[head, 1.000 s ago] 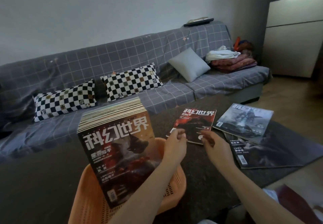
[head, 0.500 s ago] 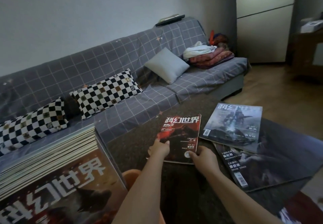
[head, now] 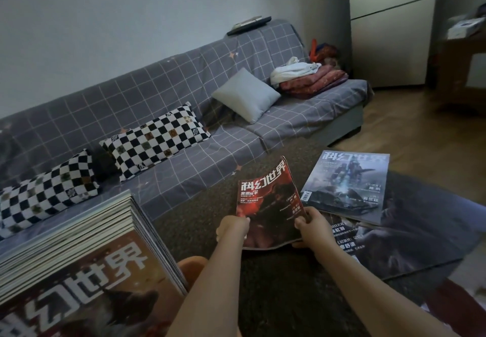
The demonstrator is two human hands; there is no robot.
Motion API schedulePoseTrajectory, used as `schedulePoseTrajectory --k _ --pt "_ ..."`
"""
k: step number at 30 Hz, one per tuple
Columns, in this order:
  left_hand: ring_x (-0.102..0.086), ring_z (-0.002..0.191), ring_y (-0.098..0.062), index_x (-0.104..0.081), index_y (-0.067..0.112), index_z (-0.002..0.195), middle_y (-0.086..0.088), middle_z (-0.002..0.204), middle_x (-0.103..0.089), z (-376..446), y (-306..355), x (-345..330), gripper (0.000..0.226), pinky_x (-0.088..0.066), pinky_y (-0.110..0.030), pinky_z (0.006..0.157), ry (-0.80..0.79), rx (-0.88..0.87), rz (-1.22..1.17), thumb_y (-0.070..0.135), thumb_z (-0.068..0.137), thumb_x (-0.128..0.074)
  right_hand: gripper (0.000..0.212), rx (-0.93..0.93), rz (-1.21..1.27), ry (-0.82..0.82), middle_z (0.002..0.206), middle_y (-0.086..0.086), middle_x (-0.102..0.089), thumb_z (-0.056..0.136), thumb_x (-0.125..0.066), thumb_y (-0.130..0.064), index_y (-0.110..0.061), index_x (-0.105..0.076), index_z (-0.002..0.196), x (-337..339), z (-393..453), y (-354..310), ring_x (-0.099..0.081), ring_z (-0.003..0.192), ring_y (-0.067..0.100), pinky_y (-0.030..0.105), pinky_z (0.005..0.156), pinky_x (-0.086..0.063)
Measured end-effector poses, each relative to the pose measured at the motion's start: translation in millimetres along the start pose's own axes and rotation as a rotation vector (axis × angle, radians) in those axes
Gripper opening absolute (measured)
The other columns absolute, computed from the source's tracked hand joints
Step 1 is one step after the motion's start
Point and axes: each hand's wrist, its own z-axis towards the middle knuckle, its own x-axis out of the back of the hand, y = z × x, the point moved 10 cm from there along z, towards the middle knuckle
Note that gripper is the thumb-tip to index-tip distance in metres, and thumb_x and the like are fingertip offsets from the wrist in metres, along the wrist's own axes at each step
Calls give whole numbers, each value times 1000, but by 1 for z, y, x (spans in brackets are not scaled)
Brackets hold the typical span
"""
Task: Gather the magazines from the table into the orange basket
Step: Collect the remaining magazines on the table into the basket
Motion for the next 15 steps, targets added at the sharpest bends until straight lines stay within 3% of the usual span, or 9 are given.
schedulePoseTrajectory --k 3,6,9,12,15 --pt "-63 104 -30 -58 -1 121 -17 118 -63 -18 0 -7 46 -52 -36 89 -55 -24 -150 26 86 -69 13 -18 181 -4 98 0 -59 94 -50 -10 -23 -56 93 17 -18 3 -60 86 20 33 52 -57" --pt "-65 95 -29 -60 0 117 -16 109 -66 -42 2 -10 37 -50 -36 78 -126 -85 -315 19 87 -68 12 10 273 13 97 1 -59 94 -51 -11 -21 -56 100 39 -41 -1 -61 84 21 25 45 -51" --pt "-65 91 -28 -60 7 117 -13 102 -68 -75 11 -5 32 -51 -41 83 -231 -176 -447 20 89 -65 13 45 340 10 99 3 -59 94 -53 -12 -22 -56 101 61 -66 -13 -61 88 23 28 48 -52" --pt "-65 99 -30 -54 12 123 -13 110 -67 -110 17 9 37 -50 -50 93 -314 -265 -541 23 89 -66 16 57 370 -21 102 4 -61 93 -54 -13 -21 -57 107 80 -92 -24 -63 89 25 28 50 -52" --pt "-64 94 -24 -51 20 118 -7 107 -66 -145 15 30 31 -54 -43 80 -317 -392 -626 26 90 -64 16 74 396 -68 106 6 -61 91 -58 -14 -22 -58 105 93 -118 -31 -63 92 26 32 57 -53"
